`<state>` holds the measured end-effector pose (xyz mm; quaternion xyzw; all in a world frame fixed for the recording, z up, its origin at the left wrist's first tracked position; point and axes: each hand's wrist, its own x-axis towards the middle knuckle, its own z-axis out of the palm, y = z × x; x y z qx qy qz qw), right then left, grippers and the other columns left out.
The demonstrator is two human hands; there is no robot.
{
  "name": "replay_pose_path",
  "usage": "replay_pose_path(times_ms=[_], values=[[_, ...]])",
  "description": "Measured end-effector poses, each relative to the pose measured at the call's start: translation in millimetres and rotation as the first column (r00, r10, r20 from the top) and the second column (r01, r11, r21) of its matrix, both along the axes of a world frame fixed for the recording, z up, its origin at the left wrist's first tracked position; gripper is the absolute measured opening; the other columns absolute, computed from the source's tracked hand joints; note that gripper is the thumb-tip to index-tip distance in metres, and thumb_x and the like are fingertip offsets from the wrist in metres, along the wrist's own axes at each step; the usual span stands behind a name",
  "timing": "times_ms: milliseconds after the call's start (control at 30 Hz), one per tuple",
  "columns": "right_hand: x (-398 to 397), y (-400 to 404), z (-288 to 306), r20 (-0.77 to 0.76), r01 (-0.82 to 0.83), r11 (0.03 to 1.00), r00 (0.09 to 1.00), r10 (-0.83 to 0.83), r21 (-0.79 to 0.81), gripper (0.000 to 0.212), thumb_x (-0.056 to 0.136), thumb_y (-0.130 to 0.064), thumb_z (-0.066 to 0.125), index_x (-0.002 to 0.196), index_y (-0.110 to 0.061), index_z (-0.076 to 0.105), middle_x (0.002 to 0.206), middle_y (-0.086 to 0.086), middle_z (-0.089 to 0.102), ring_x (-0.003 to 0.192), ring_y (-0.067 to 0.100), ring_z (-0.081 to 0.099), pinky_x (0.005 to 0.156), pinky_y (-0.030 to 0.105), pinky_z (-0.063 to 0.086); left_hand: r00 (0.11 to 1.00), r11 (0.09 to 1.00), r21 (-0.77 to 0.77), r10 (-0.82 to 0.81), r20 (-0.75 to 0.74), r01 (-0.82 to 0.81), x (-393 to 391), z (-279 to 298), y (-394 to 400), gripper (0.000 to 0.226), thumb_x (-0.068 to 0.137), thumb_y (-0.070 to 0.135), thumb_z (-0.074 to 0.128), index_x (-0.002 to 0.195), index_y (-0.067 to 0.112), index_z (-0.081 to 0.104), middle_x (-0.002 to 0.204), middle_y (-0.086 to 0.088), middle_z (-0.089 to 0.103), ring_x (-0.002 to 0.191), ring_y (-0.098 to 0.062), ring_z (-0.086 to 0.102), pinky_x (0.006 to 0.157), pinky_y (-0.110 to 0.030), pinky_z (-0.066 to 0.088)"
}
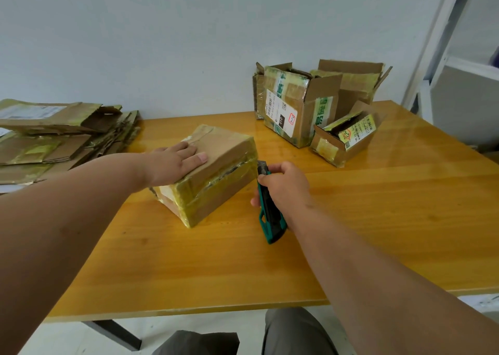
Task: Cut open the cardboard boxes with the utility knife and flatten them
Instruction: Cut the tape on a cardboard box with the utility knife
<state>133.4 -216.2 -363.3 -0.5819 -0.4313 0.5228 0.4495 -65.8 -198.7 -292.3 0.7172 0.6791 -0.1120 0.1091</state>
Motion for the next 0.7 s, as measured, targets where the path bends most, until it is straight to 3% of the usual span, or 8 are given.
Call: replay_pose_path(times_ms=[267,467,700], values=[[0,-1,-1,0.019,0.057,0.998,0.998,-0.058,0.026,0.019,0.096,-0.010,0.060,0.112,-0.017,0.054,0.094,0.013,0.069,0.046,0.015,0.066,0.041,0.022,0.048,1.000,1.000,-0.001,-0.014,0.001,0.014,8,6,-10,0.059,0.103,0.046,0.010,0.154,0.022,-0.004,0.163,0.001,-0.004,0.149,-0.018,-0.001,0.114,-0.031,0.007],[-6,3,2,0.030,0.026,1.000,0.999,-0.026,0.018,0.020,0.094,-0.005,0.059,0.112,-0.014,0.055,0.081,0.009,0.068,0.048,0.018,0.067,0.050,0.031,0.056,0.999,1.000,-0.008,0.001,0.042,-0.001,5,6,-11,0.062,0.101,0.051,0.011,0.155,0.024,-0.001,0.163,0.002,-0.003,0.149,-0.020,-0.001,0.116,-0.035,0.004],[-13,7,6,0.020,0.023,1.000,1.000,-0.023,-0.005,0.019,0.095,-0.003,0.058,0.112,-0.012,0.055,0.098,0.017,0.067,0.048,0.022,0.067,0.046,0.029,0.055,0.992,0.999,-0.028,0.035,0.125,-0.032,0,5,-9,0.077,0.091,0.068,0.015,0.156,0.027,0.006,0.163,0.005,0.000,0.150,-0.024,0.003,0.118,-0.042,0.004]])
